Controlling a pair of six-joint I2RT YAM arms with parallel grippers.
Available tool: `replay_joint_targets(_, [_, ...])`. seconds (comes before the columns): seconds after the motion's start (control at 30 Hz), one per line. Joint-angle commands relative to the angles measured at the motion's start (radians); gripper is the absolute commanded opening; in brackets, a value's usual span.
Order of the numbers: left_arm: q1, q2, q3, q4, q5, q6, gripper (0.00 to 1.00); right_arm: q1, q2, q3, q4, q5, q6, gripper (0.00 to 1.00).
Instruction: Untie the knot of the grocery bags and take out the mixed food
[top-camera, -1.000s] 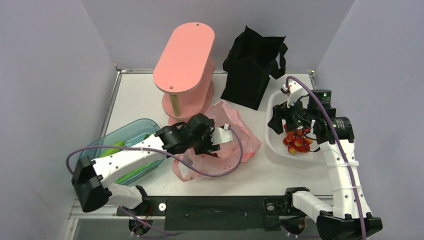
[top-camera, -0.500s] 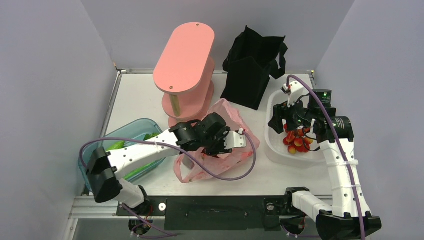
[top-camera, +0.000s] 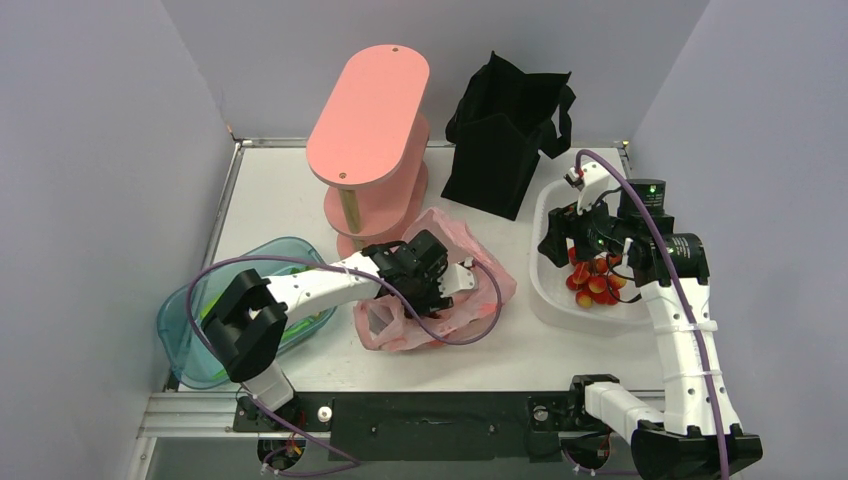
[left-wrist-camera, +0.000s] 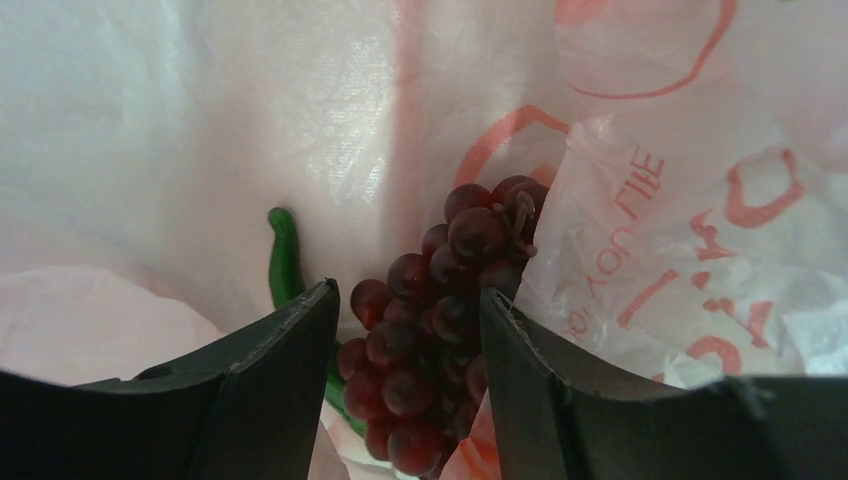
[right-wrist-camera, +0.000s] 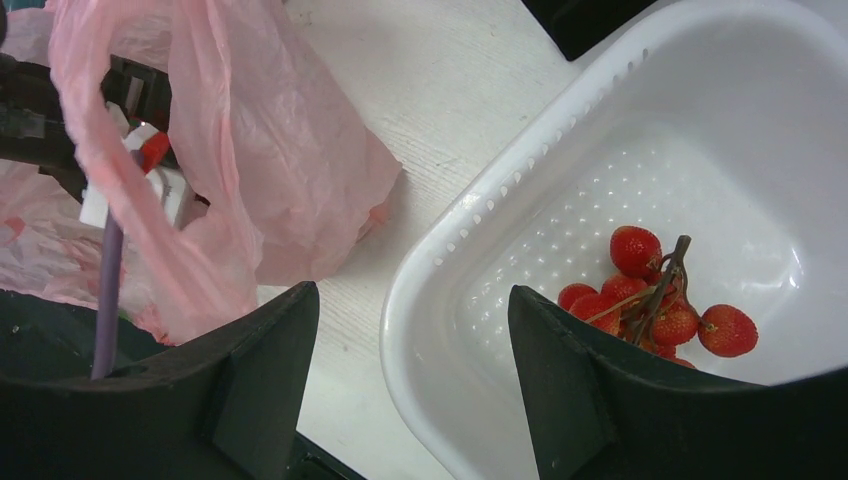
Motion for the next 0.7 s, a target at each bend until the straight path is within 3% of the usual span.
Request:
replay_joint_targets(0.0, [-0.012,0.03,-0.029,0.069,0.02,-0.047,0.53,-0.008,-0.018,-0.006,0.024,-0.002,-0.005,0.65])
replay_joint_targets(0.4, [-0.04,0.073,-0.142,0.114,0.024,-0.099,0.57,-0.015,-0.027,-0.009,0.025,-0.001,0.002,0.65])
replay_joint_targets(0.67, [-0.067,0.126,-0.127,0.11,0.019,-0.121,0.59,-0.015,-0.016,-0.003,0.03,-0.012,0.009,0.65])
